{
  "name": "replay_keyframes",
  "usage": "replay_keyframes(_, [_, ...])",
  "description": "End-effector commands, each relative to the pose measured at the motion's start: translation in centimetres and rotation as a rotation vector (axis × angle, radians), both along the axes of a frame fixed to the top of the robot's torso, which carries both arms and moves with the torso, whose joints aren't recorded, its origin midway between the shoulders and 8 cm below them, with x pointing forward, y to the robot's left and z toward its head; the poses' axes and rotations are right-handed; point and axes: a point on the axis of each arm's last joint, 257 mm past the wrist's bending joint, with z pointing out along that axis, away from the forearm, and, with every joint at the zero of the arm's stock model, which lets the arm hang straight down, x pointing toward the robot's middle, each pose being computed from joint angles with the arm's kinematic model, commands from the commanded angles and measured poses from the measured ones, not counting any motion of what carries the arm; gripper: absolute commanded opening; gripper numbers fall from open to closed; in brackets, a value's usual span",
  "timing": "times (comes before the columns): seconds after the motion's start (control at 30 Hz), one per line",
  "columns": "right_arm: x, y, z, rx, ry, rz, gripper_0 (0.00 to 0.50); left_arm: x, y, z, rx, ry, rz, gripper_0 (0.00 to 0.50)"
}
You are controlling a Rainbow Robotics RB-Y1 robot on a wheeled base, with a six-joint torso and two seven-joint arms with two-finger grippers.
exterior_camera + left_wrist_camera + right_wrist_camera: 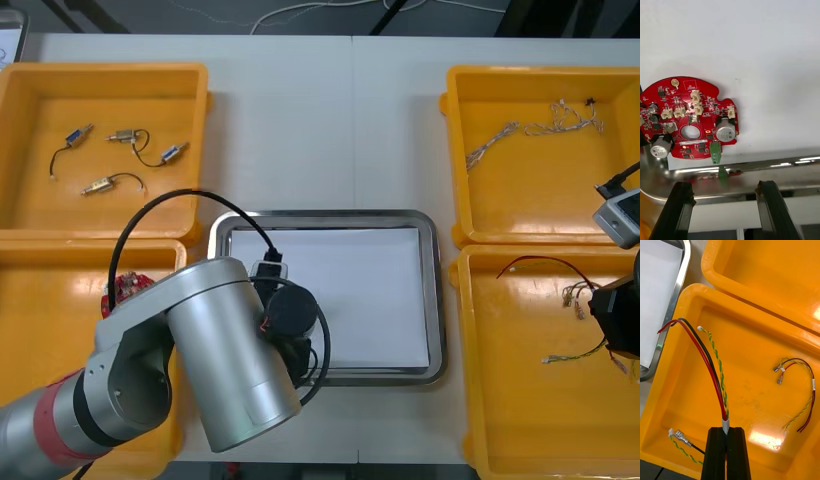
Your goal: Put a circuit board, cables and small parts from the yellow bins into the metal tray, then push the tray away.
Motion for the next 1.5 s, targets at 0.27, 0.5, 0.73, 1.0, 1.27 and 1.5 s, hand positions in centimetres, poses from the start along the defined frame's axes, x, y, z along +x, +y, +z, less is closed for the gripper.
replay_keyframes(0.27, [0.1, -0.1, 1.0, -0.069, -0.033, 0.063, 0.0, 1.8, -0.2, 6.8, -0.122, -0.073, -0.098, 0.5])
replay_keyframes(0.5, [0.8, 0.1, 1.6, -0.072, -0.058, 0.06, 0.0, 4.3, 3.5, 8.9, -0.104, -0.107, -0.079, 0.5])
replay_keyframes(0.73, [0.5, 1.2, 0.7, -0.08, -0.034, 0.104, 0.0, 6.3, 7.7, 11.5, -0.131, -0.141, 0.001, 0.5])
replay_keyframes(1.0, [0.7, 4.4, 0.3, -0.101, -0.027, 0.23, 0.0, 7.3, 13.9, 13.5, -0.112, -0.17, 0.054, 0.5])
replay_keyframes(1.27, [0.9, 8.9, 0.1, -0.164, -0.035, 0.417, 0.0, 9.2, 20.0, 14.7, -0.047, -0.177, 0.074, 0.5])
replay_keyframes(1.5, [0.8, 12.7, -0.7, -0.275, -0.058, 0.593, 0.0, 10.2, 23.6, 14.8, -0.013, -0.157, 0.084, 0.5])
